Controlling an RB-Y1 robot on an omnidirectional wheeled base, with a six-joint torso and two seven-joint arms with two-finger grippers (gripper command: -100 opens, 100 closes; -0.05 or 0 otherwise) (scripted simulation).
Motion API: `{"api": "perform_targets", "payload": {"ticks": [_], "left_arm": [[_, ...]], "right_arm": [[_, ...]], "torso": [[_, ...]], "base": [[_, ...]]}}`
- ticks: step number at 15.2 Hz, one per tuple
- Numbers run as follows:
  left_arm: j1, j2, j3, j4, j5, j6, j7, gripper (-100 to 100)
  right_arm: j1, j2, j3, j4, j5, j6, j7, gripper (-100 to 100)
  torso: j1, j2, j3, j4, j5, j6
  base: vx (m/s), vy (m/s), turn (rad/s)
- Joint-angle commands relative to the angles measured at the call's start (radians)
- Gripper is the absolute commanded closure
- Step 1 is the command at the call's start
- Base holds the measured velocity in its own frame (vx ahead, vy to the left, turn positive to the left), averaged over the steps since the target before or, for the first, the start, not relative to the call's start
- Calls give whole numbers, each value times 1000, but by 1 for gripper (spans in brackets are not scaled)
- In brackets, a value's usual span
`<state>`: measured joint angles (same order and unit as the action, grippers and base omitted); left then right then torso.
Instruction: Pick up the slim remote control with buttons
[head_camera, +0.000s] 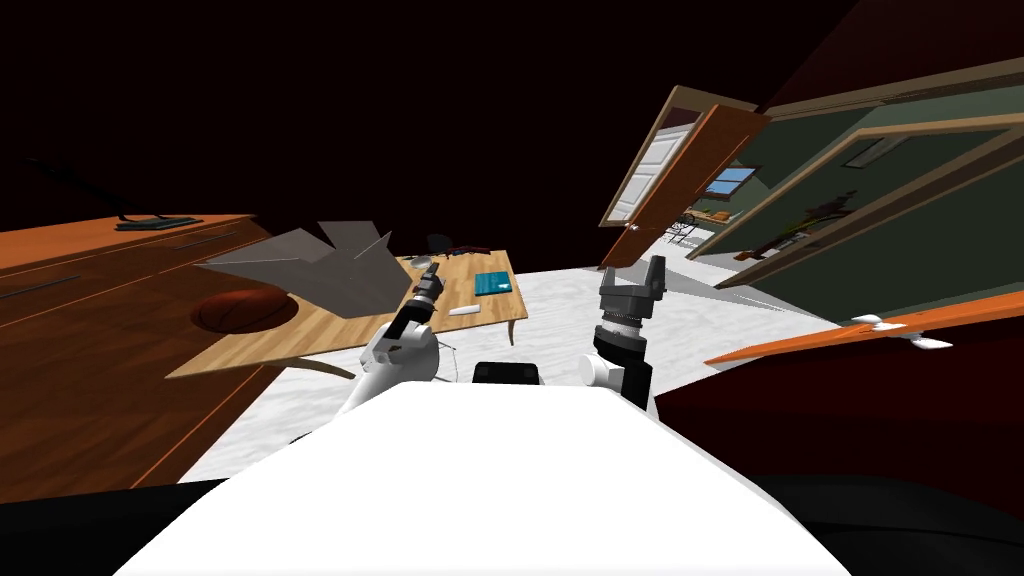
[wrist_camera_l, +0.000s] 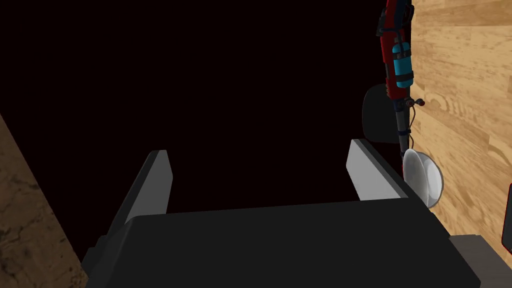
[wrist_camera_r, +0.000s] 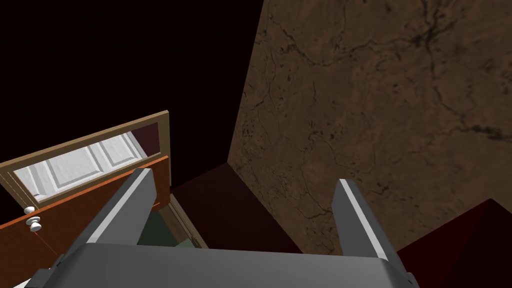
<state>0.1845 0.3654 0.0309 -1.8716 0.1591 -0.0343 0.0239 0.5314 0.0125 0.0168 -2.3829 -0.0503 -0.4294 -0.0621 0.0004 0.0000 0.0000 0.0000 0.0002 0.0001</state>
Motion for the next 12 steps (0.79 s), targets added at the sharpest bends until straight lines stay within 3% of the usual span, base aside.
{"api": "perform_targets", "payload": {"ticks": [1, 3, 4, 6, 7, 9, 10, 12], "left_arm": [[-43, 17, 4, 50, 13, 50, 1, -100], [-43, 17, 4, 75, 13, 63, 1, -100], [-78, 36, 9, 120, 27, 96, 5, -100], [-78, 36, 9, 137, 27, 113, 5, -100], [-114, 54, 14, 171, 41, 156, 9, -100], [-114, 54, 14, 200, 41, 163, 9, -100], [-151, 70, 20, 238, 56, 200, 13, -100], [-151, 70, 20, 264, 56, 215, 13, -100]], "right_arm": [[0, 0, 0, 0, 0, 0, 0, 0], [0, 0, 0, 0, 0, 0, 0, 0], [0, 0, 0, 0, 0, 0, 0, 0], [0, 0, 0, 0, 0, 0, 0, 0], [0, 0, 0, 0, 0, 0, 0, 0], [0, 0, 0, 0, 0, 0, 0, 0], [0, 0, 0, 0, 0, 0, 0, 0], [0, 0, 0, 0, 0, 0, 0, 0]], "torso": [[0, 0, 0, 0, 0, 0], [0, 0, 0, 0, 0, 0], [0, 0, 0, 0, 0, 0], [0, 0, 0, 0, 0, 0], [0, 0, 0, 0, 0, 0], [0, 0, 0, 0, 0, 0], [0, 0, 0, 0, 0, 0], [0, 0, 0, 0, 0, 0]], "base": [[-8, 0, -84], [-7, 0, -65], [-6, -2, -89], [-6, 0, -70], [-8, -2, -99], [-7, 1, -78], [-6, -1, -73], [-5, 1, -72]]}}
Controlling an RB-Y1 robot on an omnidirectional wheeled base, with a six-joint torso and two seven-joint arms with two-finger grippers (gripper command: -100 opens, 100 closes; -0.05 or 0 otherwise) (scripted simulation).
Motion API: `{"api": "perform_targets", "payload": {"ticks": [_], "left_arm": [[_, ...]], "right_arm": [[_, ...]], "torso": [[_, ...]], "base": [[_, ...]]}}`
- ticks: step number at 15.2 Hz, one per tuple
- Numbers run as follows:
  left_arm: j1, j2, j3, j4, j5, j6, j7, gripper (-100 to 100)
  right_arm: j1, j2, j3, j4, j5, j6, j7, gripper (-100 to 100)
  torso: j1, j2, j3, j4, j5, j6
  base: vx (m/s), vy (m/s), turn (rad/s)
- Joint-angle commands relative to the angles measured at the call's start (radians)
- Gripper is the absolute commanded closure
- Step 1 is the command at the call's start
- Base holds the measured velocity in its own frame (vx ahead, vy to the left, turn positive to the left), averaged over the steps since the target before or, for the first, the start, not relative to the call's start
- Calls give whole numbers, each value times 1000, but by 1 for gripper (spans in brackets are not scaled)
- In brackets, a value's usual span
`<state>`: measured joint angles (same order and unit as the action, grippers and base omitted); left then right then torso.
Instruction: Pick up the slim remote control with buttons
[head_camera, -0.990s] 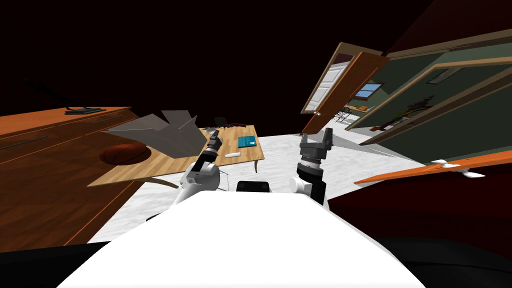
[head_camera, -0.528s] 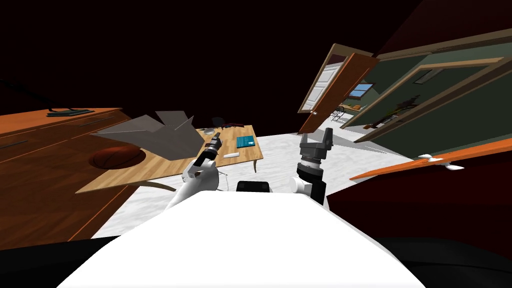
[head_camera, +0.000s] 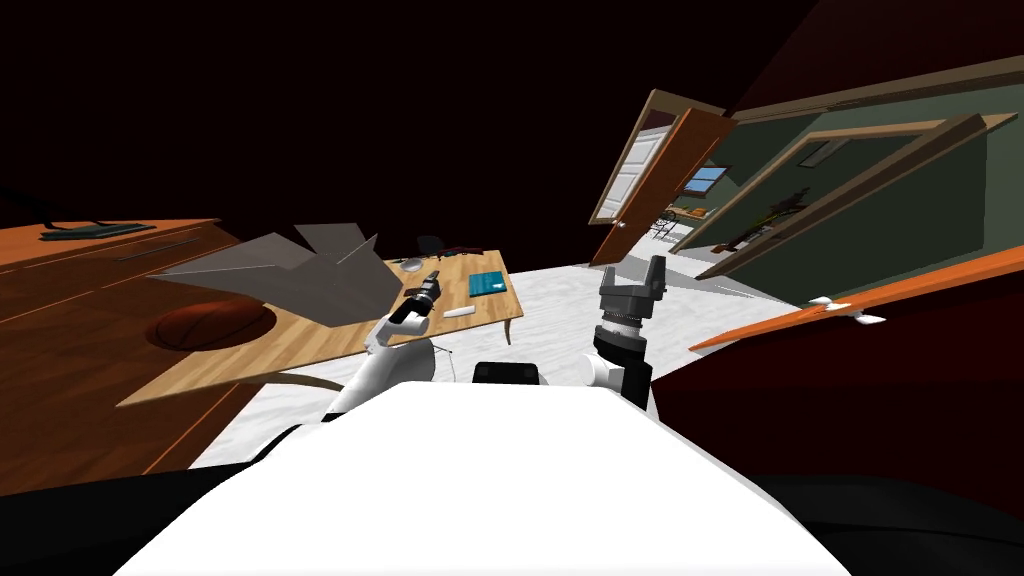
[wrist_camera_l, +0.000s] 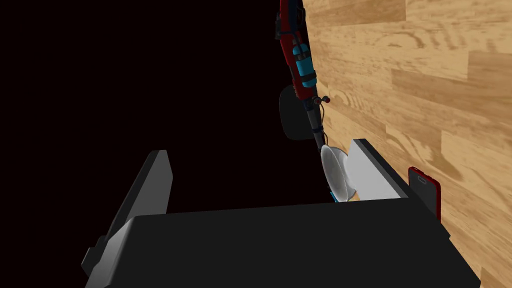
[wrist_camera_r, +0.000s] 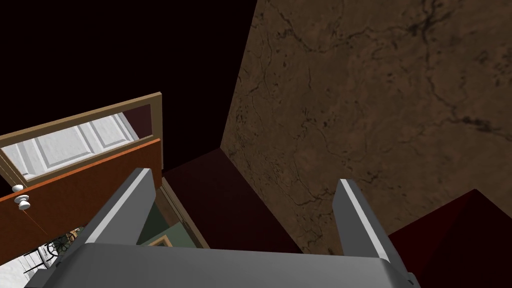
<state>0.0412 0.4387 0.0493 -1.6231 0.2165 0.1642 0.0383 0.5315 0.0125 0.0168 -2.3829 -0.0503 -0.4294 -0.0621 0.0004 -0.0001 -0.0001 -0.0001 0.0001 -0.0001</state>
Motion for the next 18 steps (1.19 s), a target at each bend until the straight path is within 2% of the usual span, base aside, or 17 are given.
{"api": "perform_targets", "payload": {"ticks": [1, 3, 4, 7, 8, 10, 11, 13, 14, 16, 17, 18], "left_arm": [[-44, 12, 7, 50, 14, 50, 3, -100], [-44, 12, 7, 81, 14, 69, 3, -100], [-81, 27, 13, 110, 29, 110, 7, -100], [-81, 27, 13, 147, 29, 121, 7, -100], [-118, 40, 18, 179, 44, 166, 11, -100], [-118, 40, 18, 213, 44, 174, 11, -100], [-155, 53, 24, 245, 59, 214, 16, -100], [-155, 53, 24, 279, 59, 227, 16, -100], [-191, 64, 30, 305, 74, 270, 20, -100], [-191, 64, 30, 345, 74, 279, 20, -100], [-227, 75, 35, 375, 89, 318, 24, -100], [-227, 75, 35, 393, 89, 332, 24, -100]], "right_arm": [[0, 0, 0, 0, 0, 0, 0, 0], [0, 0, 0, 0, 0, 0, 0, 0], [0, 0, 0, 0, 0, 0, 0, 0], [0, 0, 0, 0, 0, 0, 0, 0], [0, 0, 0, 0, 0, 0, 0, 0], [0, 0, 0, 0, 0, 0, 0, 0], [0, 0, 0, 0, 0, 0, 0, 0], [0, 0, 0, 0, 0, 0, 0, 0], [0, 0, 0, 0, 0, 0, 0, 0], [0, 0, 0, 0, 0, 0, 0, 0], [0, 0, 0, 0, 0, 0, 0, 0], [0, 0, 0, 0, 0, 0, 0, 0]], "torso": [[0, 0, 0, 0, 0, 0], [0, 0, 0, 0, 0, 1], [0, 0, 0, 0, 0, 0], [0, 0, 0, 0, 0, 0], [0, 0, 0, 0, 0, 0], [0, 0, 0, 0, 0, 0], [0, 0, 0, 0, 0, 0], [0, 0, 0, 0, 0, 0], [0, 0, 0, 0, 0, 0], [0, 0, 0, 0, 0, 0], [0, 0, 0, 0, 0, 0], [0, 0, 0, 0, 0, 0]], "base": [[-6, -1, -102], [-5, 1, -77], [-5, -1, -93], [-3, 1, -41], [-4, -2, -85], [-4, 1, -81], [-4, 0, -80], [-3, 2, -78], [-4, 0, -100], [-3, 2, -79], [-3, 0, -97], [-2, 2, -100]]}}
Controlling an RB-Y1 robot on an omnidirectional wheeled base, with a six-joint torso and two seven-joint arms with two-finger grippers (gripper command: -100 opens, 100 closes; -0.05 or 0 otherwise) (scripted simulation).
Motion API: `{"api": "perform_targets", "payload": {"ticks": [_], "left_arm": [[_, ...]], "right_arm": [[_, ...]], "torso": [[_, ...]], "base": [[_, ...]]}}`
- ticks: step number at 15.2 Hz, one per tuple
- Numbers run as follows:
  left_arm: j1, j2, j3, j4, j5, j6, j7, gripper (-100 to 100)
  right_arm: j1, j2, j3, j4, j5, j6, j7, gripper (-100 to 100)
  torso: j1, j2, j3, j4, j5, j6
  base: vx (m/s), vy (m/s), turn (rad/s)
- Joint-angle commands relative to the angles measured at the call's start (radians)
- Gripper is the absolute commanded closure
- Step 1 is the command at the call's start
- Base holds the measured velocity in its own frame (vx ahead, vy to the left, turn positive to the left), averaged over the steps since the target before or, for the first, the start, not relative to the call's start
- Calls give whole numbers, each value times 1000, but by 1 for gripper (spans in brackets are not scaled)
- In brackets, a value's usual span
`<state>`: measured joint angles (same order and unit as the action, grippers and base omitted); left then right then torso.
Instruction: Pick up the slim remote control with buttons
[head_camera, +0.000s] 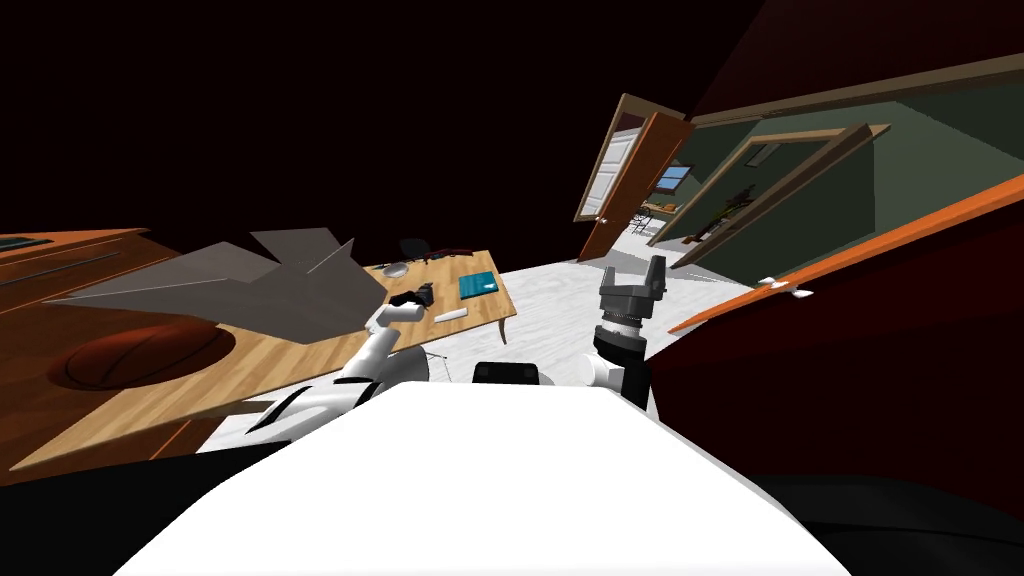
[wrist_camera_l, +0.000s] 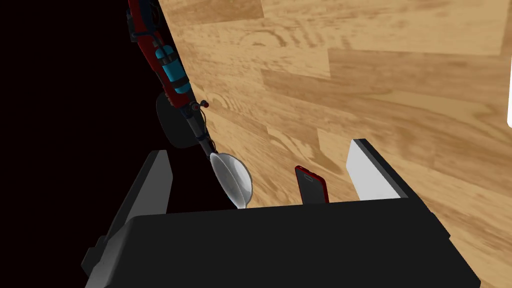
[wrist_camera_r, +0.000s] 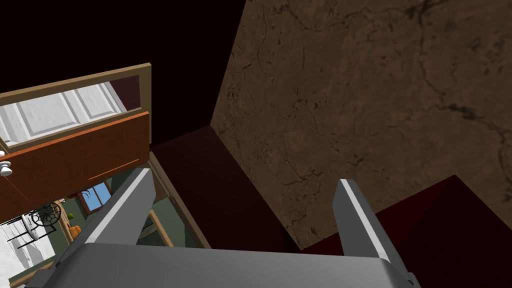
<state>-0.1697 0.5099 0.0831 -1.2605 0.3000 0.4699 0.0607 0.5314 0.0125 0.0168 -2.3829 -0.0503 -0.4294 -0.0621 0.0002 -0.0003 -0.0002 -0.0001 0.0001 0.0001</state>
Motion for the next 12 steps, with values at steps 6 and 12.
{"api": "perform_targets", "payload": {"ticks": [6, 12], "left_arm": [[-86, 22, 12, 163, 34, 128, 9, -100], [-152, 36, 23, 283, 62, 216, 17, -100]], "right_arm": [[0, 0, 0, 0, 0, 0, 0, 0], [0, 0, 0, 0, 0, 0, 0, 0]], "torso": [[0, 0, 0, 0, 0, 0], [0, 0, 0, 0, 0, 0]], "base": [[-1, 2, -81], [1, 2, -59]]}}
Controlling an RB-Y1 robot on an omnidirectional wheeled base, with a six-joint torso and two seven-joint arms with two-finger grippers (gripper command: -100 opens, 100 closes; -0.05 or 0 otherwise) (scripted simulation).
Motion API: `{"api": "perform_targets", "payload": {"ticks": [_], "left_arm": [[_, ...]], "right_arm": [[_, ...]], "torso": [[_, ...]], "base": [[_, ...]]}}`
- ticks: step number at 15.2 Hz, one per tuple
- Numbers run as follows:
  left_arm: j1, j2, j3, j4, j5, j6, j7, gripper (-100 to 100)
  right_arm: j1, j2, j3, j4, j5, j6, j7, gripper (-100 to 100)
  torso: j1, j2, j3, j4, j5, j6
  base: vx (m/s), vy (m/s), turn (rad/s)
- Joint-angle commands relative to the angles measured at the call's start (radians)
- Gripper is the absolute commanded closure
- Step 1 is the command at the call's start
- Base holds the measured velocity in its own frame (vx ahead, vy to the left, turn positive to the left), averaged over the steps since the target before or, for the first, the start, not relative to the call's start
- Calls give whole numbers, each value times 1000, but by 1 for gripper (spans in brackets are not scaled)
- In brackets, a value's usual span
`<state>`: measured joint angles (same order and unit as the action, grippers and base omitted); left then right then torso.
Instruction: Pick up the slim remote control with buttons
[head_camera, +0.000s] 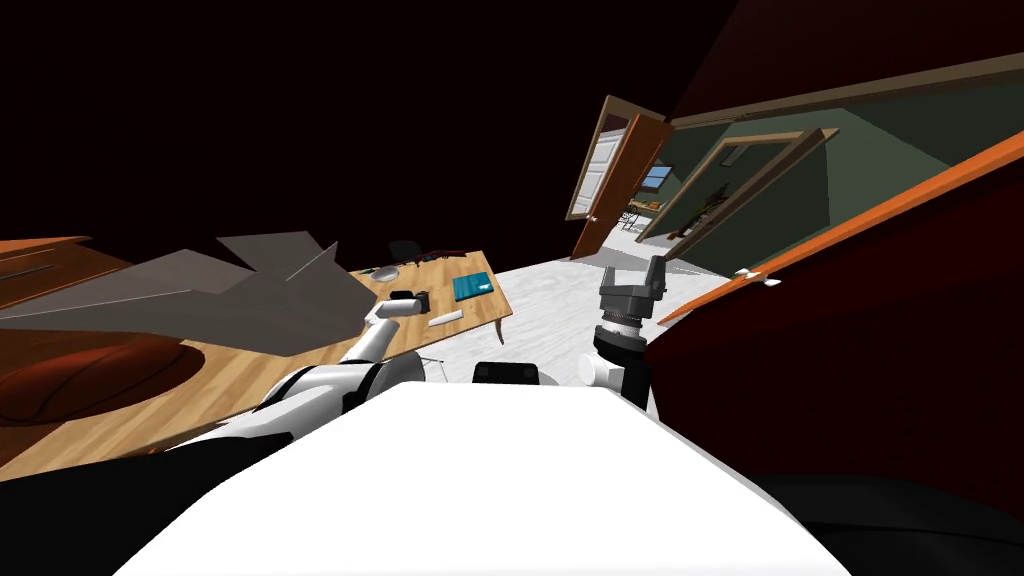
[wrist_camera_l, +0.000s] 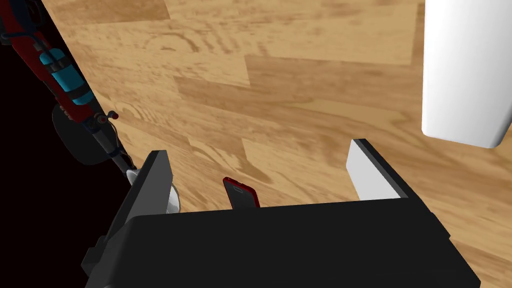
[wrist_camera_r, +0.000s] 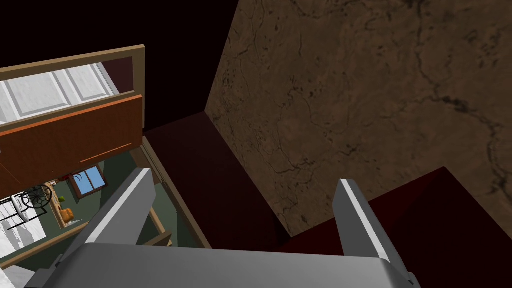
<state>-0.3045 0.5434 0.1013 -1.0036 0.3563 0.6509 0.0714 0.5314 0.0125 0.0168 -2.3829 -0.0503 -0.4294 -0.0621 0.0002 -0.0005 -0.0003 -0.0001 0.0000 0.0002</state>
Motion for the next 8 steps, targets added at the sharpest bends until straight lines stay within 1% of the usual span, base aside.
{"api": "perform_targets", "payload": {"ticks": [1, 2, 3, 4, 5, 6, 7, 8], "left_arm": [[-17, 2, 5, 44, 6, 45, 6, -100], [-48, 8, 10, 74, 19, 69, 10, -100], [-48, 8, 10, 97, 19, 89, 10, -100], [-48, 8, 10, 103, 19, 91, 10, -100], [-78, 13, 15, 138, 32, 124, 13, -100], [-78, 13, 15, 159, 32, 136, 13, -100], [-78, 13, 15, 161, 32, 136, 13, -100], [-106, 17, 19, 196, 44, 175, 16, -100]], "right_arm": [[0, 0, 0, 0, 0, 0, 0, 0], [0, 0, 0, 0, 0, 0, 0, 0], [0, 0, 0, 0, 0, 0, 0, 0], [0, 0, 0, 0, 0, 0, 0, 0], [0, 0, 0, 0, 0, 0, 0, 0], [0, 0, 0, 0, 0, 0, 0, 0], [0, 0, 0, 0, 0, 0, 0, 0], [0, 0, 0, 0, 0, 0, 0, 0]], "torso": [[0, 0, 0, 0, 0, 0], [0, 0, 0, 0, 0, 0], [0, 0, 0, 0, 0, 0], [0, 0, 0, 0, 0, 0], [0, 0, 0, 0, 0, -1], [0, 0, 0, 0, 0, 0], [0, 0, 0, 0, 0, 0], [0, 0, 0, 0, 0, 0]], "base": [[3, 4, -103], [4, 4, -141], [4, 7, -104], [4, 6, -24], [5, 3, -59], [7, 4, -86], [5, 4, -49], [6, 5, -75]]}}
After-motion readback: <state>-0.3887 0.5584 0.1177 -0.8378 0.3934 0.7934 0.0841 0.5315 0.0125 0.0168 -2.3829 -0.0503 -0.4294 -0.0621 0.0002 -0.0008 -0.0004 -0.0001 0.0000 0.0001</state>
